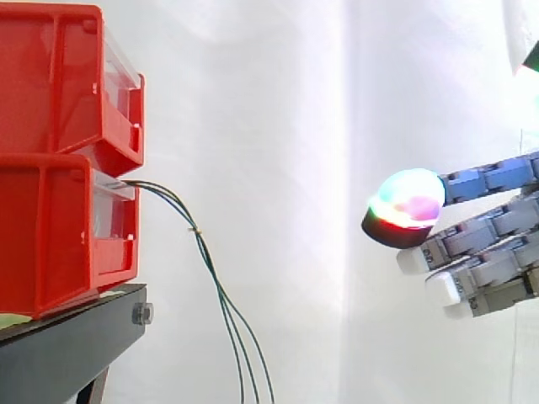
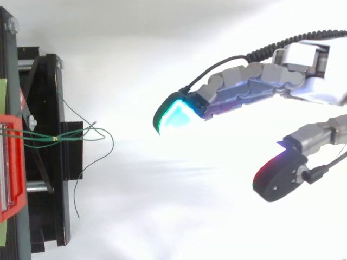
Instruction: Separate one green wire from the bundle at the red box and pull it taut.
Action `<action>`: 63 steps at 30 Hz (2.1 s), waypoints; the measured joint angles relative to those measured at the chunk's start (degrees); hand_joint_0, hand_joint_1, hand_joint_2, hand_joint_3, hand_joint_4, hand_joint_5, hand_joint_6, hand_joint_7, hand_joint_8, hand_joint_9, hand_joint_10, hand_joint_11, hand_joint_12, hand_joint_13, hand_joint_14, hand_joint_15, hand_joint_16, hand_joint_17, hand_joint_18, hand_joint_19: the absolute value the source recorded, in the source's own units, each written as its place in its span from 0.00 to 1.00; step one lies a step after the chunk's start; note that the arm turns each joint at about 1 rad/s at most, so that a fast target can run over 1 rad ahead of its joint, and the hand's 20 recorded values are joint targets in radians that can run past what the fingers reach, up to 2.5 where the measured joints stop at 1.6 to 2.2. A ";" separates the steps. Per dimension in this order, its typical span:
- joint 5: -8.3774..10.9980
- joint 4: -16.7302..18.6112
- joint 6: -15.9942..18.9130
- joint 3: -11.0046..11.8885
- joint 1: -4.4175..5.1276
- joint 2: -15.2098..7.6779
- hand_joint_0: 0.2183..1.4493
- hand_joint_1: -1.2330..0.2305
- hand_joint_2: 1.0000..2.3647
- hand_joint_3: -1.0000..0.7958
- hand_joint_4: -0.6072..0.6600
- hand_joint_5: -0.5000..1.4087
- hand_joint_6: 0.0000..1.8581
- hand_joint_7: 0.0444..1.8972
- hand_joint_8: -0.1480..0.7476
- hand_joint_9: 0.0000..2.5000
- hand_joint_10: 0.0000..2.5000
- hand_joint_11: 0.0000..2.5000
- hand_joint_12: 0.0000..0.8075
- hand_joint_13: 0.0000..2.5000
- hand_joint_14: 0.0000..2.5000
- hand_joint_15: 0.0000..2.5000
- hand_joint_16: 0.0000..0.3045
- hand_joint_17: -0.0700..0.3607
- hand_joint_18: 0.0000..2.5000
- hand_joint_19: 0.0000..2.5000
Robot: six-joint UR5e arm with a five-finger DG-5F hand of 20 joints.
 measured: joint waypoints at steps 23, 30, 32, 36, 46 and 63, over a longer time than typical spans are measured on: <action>-2.05 -5.11 0.60 19.37 -1.96 -17.19 0.22 0.35 0.00 0.28 0.64 0.14 0.27 0.31 0.50 0.20 0.00 0.01 0.40 0.20 0.00 0.04 0.11 0.34 0.14 0.02; -2.07 -2.04 0.66 21.46 -2.17 -20.57 0.22 0.36 0.00 0.28 0.64 0.14 0.27 0.31 0.50 0.19 0.00 0.00 0.40 0.20 0.00 0.04 0.11 0.34 0.13 0.02; -2.20 -1.58 0.61 22.59 -2.25 -21.59 0.22 0.36 0.00 0.28 0.64 0.14 0.27 0.31 0.50 0.19 0.00 0.00 0.40 0.20 0.00 0.04 0.11 0.34 0.13 0.02; -2.18 -0.91 0.23 23.75 -2.29 -22.55 0.22 0.36 0.00 0.28 0.64 0.14 0.27 0.31 0.50 0.20 0.00 0.00 0.40 0.20 0.00 0.04 0.11 0.34 0.13 0.03; -2.55 0.87 -1.89 24.03 -1.48 -22.85 0.23 0.36 0.00 0.28 0.69 0.16 0.27 0.38 0.51 0.23 0.00 0.01 0.44 0.22 0.00 0.05 0.12 0.36 0.13 0.04; -4.82 -2.36 -2.45 27.40 -0.30 -22.88 0.26 0.37 0.00 0.28 0.73 0.19 0.27 0.44 0.51 0.26 0.00 0.02 0.44 0.24 0.00 0.06 0.12 0.35 0.14 0.05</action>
